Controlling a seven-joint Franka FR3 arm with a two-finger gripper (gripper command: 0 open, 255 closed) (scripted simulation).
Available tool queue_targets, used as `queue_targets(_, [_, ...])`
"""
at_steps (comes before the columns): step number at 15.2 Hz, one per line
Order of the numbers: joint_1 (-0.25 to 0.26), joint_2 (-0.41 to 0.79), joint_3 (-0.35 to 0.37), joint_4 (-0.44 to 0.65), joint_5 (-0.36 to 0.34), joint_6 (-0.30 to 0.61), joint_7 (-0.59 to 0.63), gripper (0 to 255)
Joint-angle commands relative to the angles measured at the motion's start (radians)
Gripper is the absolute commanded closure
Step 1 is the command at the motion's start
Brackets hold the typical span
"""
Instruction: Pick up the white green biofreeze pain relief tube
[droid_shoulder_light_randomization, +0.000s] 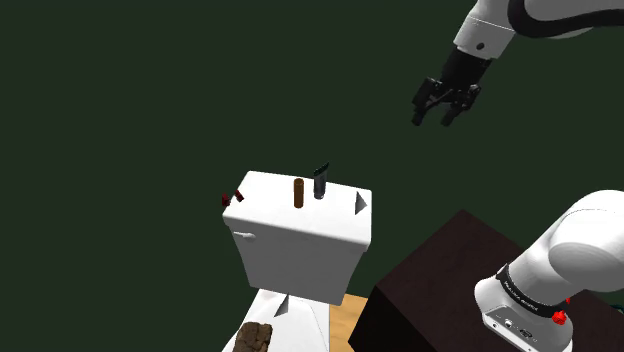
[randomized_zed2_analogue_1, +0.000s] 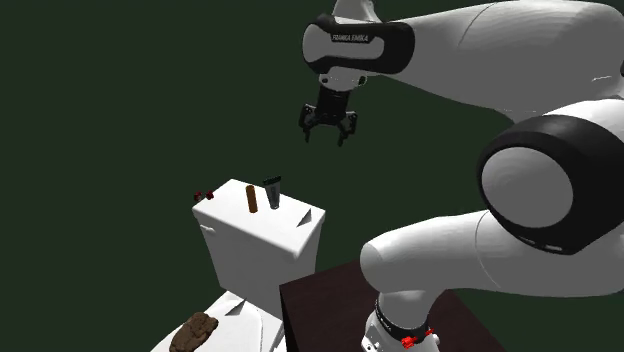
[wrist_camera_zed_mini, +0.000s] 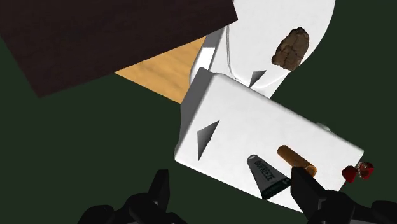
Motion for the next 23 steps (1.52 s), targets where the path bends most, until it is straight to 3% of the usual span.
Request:
queue_targets(1, [-0.012, 0.059, 0.036, -0.001, 0.03, 0.051, 0.092, 0])
queue_targets(13, [-0.067, 0.481, 0.215, 0.123, 0.134, 0.315, 0.61, 0])
queue_targets(23, [-0.067, 0.881, 0.245, 0.337, 0.123, 0.488, 1.011, 0])
